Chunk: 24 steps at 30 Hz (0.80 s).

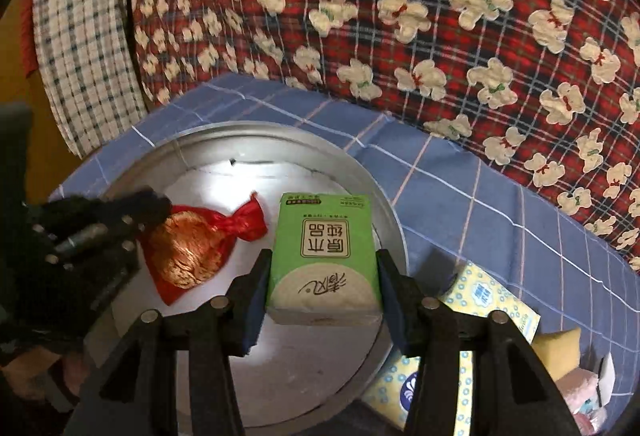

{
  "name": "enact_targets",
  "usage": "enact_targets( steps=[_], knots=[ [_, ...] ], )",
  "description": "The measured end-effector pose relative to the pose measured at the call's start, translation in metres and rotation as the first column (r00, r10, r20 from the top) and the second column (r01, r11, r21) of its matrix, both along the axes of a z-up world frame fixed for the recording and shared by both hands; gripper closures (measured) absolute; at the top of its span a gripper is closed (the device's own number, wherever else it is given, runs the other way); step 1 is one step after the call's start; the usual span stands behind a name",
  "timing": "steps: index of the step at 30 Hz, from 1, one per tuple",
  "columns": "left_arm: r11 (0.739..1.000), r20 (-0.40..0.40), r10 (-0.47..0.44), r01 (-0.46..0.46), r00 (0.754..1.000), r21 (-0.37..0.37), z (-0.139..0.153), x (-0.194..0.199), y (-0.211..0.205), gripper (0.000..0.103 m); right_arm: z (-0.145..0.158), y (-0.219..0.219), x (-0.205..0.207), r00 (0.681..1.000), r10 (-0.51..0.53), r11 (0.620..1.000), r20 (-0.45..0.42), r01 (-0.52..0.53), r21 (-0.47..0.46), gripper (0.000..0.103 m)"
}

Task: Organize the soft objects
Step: 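Lower the red pouch into the round tin with the left tool while the right drops the green pack in, then withdraw both open tools from the tin toward the remaining items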

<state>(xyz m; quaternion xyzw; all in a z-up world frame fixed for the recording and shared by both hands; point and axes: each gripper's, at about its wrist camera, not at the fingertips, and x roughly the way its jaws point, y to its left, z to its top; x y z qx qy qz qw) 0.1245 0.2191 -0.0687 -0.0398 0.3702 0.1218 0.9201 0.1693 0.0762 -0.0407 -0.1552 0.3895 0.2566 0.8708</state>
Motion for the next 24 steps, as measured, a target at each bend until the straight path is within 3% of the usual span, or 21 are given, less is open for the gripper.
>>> enact_targets(
  steps=[1, 2, 4, 14, 19, 24],
  knots=[
    [1.0, 0.008, 0.015, -0.015, 1.0, 0.018, 0.002, -0.001, 0.001, 0.057, -0.001, 0.001, 0.0, 1.0, -0.001, 1.0, 0.002, 0.001, -0.009, 0.028],
    [0.999, 0.016, 0.021, -0.022, 1.0, 0.03, 0.004, -0.002, 0.0, 0.034, -0.001, 0.001, -0.001, 1.0, 0.005, 1.0, 0.005, -0.005, -0.007, 0.027],
    [0.997, 0.052, 0.025, -0.029, 0.998, 0.072, 0.009, -0.009, -0.004, 0.019, 0.001, -0.002, -0.005, 1.0, 0.007, 1.0, 0.014, -0.007, -0.005, 0.027],
    [0.996, 0.213, -0.062, 0.046, 0.975, 0.078, 0.042, -0.048, -0.047, 0.013, 0.039, -0.089, -0.069, 0.968, -0.095, 0.989, 0.234, 0.064, 0.136, 0.027],
    [0.989, 0.27, -0.147, 0.138, 0.952, 0.051, 0.054, -0.058, -0.099, 0.007, 0.033, -0.151, -0.095, 0.944, -0.2, 0.971, 0.264, 0.154, 0.184, 0.027],
    [0.961, 0.274, -0.277, 0.272, 0.921, 0.059, 0.053, -0.063, -0.17, 0.006, 0.021, -0.218, -0.115, 0.902, -0.332, 0.937, 0.276, 0.281, 0.208, 0.027]
  ],
)
